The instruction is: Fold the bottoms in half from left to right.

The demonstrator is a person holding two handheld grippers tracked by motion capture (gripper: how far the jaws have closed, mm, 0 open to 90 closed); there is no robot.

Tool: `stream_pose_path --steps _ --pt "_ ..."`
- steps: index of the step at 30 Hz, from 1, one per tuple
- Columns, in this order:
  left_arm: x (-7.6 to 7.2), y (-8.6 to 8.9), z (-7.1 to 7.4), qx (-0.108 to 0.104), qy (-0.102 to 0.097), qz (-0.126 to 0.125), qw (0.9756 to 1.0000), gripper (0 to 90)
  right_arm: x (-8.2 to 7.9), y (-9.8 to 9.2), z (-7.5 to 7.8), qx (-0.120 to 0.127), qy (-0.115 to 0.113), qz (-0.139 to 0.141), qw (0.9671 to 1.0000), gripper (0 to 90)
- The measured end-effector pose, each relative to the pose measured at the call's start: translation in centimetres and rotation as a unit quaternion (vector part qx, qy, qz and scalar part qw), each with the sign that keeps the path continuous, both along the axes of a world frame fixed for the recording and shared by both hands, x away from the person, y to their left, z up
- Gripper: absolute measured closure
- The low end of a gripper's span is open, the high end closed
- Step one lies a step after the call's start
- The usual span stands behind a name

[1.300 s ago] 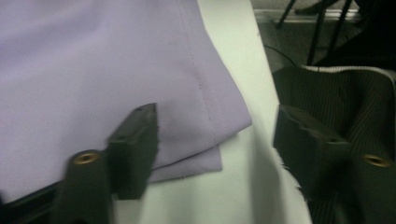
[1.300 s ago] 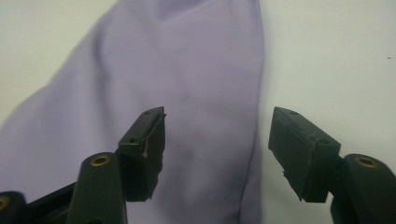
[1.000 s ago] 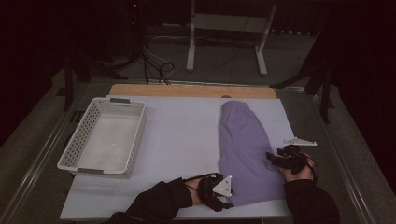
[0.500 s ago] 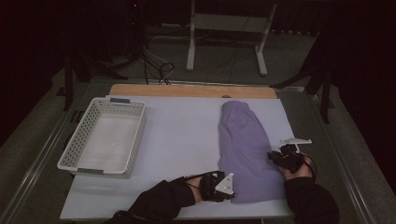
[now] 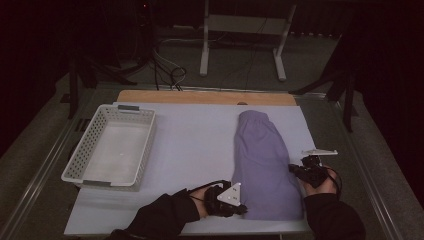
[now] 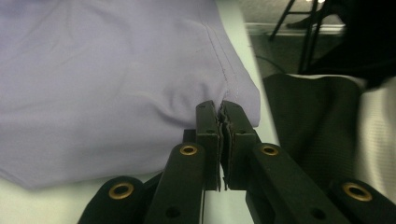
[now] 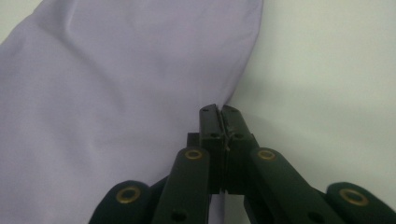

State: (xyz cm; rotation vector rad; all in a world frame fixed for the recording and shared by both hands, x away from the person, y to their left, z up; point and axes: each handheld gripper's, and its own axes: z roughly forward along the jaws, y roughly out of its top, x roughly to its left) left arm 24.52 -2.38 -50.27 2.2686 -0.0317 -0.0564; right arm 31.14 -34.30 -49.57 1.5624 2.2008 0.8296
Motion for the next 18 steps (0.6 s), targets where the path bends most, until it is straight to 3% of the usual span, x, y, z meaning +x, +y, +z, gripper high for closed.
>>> stream_pose_path --steps 5,12,14,18 --pt "-1.3 0.6 -0.3 -0.001 0.003 -0.007 1.0 86.8 -1.3 0.3 0.4 0.002 0.012 0.004 0.9999 89.0" --pt "-1.9 0.5 -1.4 0.007 0.021 -0.018 0.9996 85.5 -2.1 0.0 0.1 -0.009 0.017 -0.004 0.9998 86.8" --pt "-2.0 0.4 -1.8 0.014 0.036 -0.028 0.9988 84.1 -2.2 -0.3 -0.1 -0.012 0.017 -0.009 0.9998 82.0" --pt "-2.2 0.3 -2.4 0.024 0.047 -0.039 0.9978 66.7 -2.7 -0.7 -0.5 -0.013 0.017 -0.014 0.9997 65.1"
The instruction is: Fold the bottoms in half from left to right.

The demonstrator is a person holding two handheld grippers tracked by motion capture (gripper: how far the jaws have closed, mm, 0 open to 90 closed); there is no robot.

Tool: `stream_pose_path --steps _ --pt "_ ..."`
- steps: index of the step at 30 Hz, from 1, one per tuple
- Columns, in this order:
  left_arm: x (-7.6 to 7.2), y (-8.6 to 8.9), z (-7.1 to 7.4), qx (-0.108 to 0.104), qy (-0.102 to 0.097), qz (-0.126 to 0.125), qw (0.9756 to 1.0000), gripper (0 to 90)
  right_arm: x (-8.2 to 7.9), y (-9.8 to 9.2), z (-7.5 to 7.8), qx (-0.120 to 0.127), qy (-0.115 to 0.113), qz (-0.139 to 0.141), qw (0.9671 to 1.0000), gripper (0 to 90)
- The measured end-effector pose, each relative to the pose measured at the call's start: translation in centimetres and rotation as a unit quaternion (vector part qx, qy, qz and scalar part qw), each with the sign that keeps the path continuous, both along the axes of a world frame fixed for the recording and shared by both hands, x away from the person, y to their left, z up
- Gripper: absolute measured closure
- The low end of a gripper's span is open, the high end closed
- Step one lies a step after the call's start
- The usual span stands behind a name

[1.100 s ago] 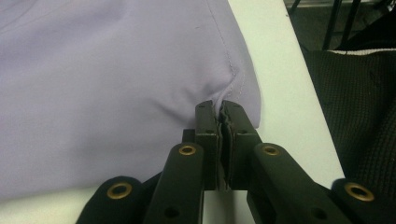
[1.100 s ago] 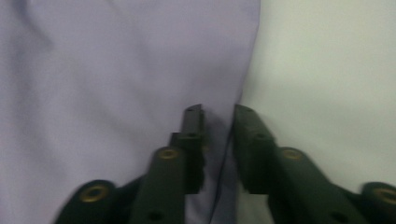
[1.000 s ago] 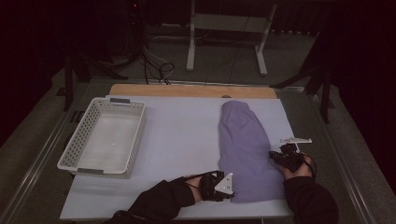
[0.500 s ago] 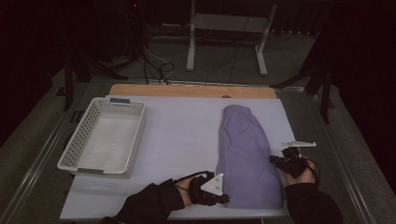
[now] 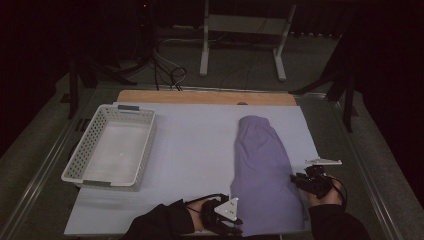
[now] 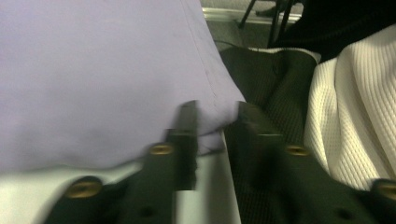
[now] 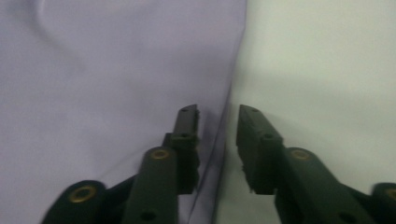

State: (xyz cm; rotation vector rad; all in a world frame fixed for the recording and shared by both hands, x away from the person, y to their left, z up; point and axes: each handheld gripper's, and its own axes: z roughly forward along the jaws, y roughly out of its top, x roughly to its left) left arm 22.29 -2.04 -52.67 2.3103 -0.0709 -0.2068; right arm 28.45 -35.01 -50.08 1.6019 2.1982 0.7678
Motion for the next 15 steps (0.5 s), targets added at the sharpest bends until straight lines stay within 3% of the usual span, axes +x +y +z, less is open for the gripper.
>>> stream_pose_path --steps 4,6,9,13,15 --pt "0.1 0.4 0.2 -0.017 0.0 0.006 0.9998 44.0 -0.8 -0.3 0.1 0.005 -0.012 0.003 0.9999 54.2" --pt "0.4 0.7 0.4 -0.029 -0.003 0.028 0.9992 34.0 -1.2 -0.4 0.2 0.011 -0.022 0.003 0.9997 47.1" --pt "1.3 1.2 0.8 -0.046 0.009 0.063 0.9969 16.8 -1.2 -0.4 0.4 0.023 -0.04 0.001 0.9989 36.3" --pt "2.3 2.0 1.0 -0.049 0.002 0.101 0.9937 5.7 -1.1 -0.3 0.4 0.055 -0.051 0.029 0.9968 18.6" --pt "2.7 2.4 0.9 -0.055 0.001 0.122 0.9911 3.4 -1.1 -0.1 0.4 0.06 -0.058 0.038 0.9958 16.6"
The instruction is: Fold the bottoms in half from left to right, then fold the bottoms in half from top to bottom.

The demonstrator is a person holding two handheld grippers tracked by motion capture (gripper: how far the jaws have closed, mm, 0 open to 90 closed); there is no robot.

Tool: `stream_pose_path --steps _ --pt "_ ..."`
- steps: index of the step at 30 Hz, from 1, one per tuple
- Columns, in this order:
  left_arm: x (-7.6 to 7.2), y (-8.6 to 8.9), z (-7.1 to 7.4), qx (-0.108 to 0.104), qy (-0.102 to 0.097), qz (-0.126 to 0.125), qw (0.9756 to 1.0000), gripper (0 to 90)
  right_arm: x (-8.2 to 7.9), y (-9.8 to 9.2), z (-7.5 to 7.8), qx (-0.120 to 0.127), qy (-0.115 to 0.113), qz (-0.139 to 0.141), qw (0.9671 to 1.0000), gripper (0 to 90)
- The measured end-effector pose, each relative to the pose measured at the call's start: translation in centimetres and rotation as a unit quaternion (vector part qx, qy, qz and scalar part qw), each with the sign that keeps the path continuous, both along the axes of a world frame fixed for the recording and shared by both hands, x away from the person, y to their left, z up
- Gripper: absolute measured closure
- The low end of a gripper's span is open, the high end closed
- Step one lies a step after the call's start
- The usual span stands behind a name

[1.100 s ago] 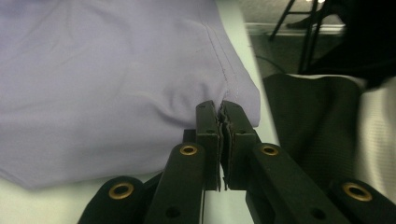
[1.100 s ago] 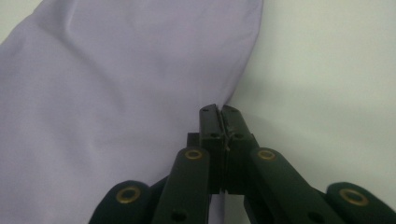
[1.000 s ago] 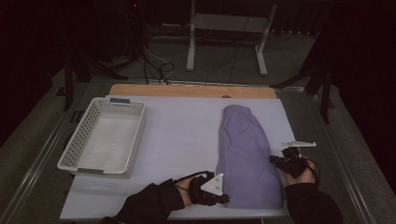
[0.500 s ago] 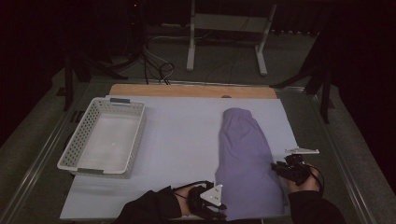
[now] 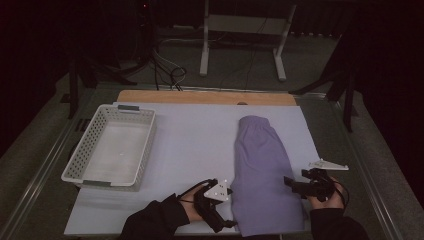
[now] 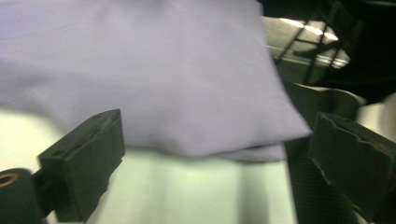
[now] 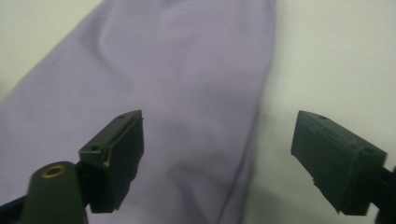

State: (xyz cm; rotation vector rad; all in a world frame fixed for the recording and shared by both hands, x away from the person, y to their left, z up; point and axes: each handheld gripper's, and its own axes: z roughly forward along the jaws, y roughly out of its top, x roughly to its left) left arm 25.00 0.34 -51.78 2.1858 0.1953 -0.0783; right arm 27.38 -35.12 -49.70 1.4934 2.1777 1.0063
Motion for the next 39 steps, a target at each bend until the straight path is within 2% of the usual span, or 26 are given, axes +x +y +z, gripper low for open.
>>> stream_pose_path --steps 3,5,9,14,17,18,21,24,26,29,34,39 --pt "0.6 0.5 -0.2 -0.005 -0.008 0.035 0.9993 3.3 0.0 0.3 -0.1 0.005 -0.016 0.014 0.9998 14.5" --pt "1.1 0.9 -0.4 -0.009 -0.005 0.059 0.9982 1.9 0.0 0.5 -0.1 0.003 -0.029 0.026 0.9992 13.8" --pt "1.7 1.4 -0.7 -0.005 -0.007 0.093 0.9956 1.5 -0.2 0.7 0.3 0.023 -0.048 0.042 0.9977 13.7" --pt "2.2 1.7 -0.5 -0.01 -0.003 0.122 0.9924 1.5 -0.4 1.0 0.3 0.027 -0.06 0.054 0.9964 12.9" --pt "2.5 1.9 -0.4 -0.004 -0.003 0.141 0.99 1.5 -0.3 1.4 0.3 0.023 -0.064 0.066 0.9955 12.5" --pt "2.5 1.9 -0.4 -0.004 -0.003 0.141 0.99 1.5 -0.3 1.4 0.3 0.023 -0.064 0.066 0.9955 12.5" --pt "2.8 2.2 -0.3 -0.003 -0.001 0.166 0.9861 0.9 -0.2 1.9 0.0 0.015 -0.074 0.08 0.9939 12.4" --pt "3.0 2.4 -0.1 -0.001 0.0 0.181 0.9835 0.8 -0.1 2.2 -0.1 0.008 -0.069 0.078 0.9945 12.9" --pt "3.2 2.5 0.1 -0.001 0.003 0.186 0.9826 0.7 0.0 2.3 0.0 0.014 -0.074 0.079 0.994 13.2" --pt "3.4 2.6 0.7 -0.006 0.0 0.189 0.982 0.6 0.0 2.4 0.3 0.018 -0.082 0.084 0.9929 13.2" --pt "4.0 2.4 1.7 -0.011 0.0 0.194 0.9809 0.2 -0.2 3.1 1.5 0.01 -0.101 0.101 0.9897 12.5" --pt "4.8 2.0 2.5 -0.016 0.002 0.2 0.9796 0.2 -0.4 3.0 2.7 0.012 -0.117 0.097 0.9883 12.6"
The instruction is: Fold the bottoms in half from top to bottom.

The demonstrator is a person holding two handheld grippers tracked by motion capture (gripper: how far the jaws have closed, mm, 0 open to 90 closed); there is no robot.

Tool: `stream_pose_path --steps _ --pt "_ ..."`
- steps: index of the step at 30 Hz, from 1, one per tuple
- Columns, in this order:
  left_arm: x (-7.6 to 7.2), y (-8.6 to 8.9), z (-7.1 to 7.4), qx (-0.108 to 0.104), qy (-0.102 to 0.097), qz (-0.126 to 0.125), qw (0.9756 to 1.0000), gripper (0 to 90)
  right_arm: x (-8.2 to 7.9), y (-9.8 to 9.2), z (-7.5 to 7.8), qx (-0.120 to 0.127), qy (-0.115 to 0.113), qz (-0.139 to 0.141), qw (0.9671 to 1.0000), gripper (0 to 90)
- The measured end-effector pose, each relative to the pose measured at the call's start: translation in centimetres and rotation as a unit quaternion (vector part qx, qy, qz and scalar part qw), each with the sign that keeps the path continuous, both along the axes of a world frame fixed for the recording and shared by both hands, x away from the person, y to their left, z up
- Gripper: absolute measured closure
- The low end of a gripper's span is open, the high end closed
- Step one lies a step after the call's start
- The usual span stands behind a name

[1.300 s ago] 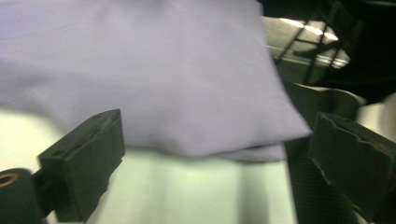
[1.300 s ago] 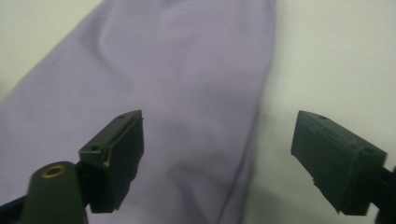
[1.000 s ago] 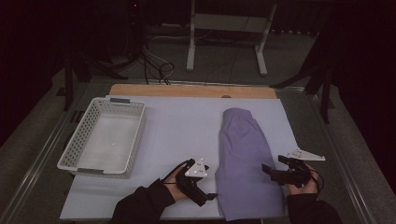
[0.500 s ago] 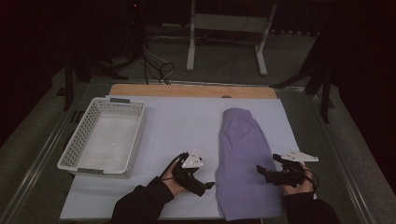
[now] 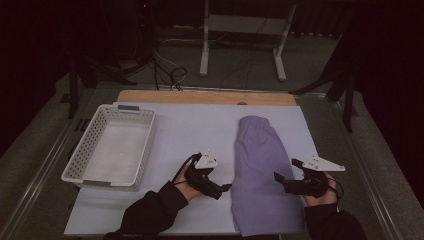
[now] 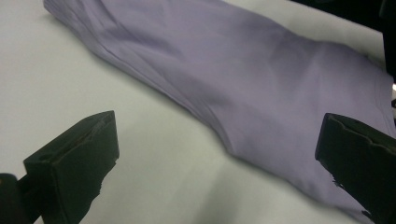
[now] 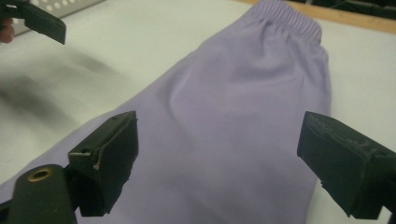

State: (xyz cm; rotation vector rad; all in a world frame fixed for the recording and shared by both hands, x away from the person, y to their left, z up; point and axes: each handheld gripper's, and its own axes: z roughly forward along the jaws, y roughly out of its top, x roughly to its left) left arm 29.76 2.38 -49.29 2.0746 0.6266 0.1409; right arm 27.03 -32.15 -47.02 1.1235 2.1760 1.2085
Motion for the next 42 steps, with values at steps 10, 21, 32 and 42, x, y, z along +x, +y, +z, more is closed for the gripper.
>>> stream_pose_path --steps 10,21,32,42 --pt "1.7 -1.0 1.9 -0.008 -0.006 0.015 0.9998 0.2 1.3 -0.3 0.9 0.0 -0.005 -0.001 1.0 13.5" --pt "4.8 -3.1 3.5 -0.014 -0.008 0.04 0.9991 0.1 5.0 0.5 0.8 0.001 0.003 0.009 1.0 14.0" --pt "7.6 -4.6 3.3 0.0 -0.001 0.06 0.9982 0.1 8.5 0.4 -0.1 -0.016 0.036 -0.003 0.9992 13.1" --pt "10.2 -5.7 2.6 0.005 0.01 0.086 0.9962 0.2 10.6 0.0 -0.1 -0.004 0.041 -0.014 0.9991 11.9"
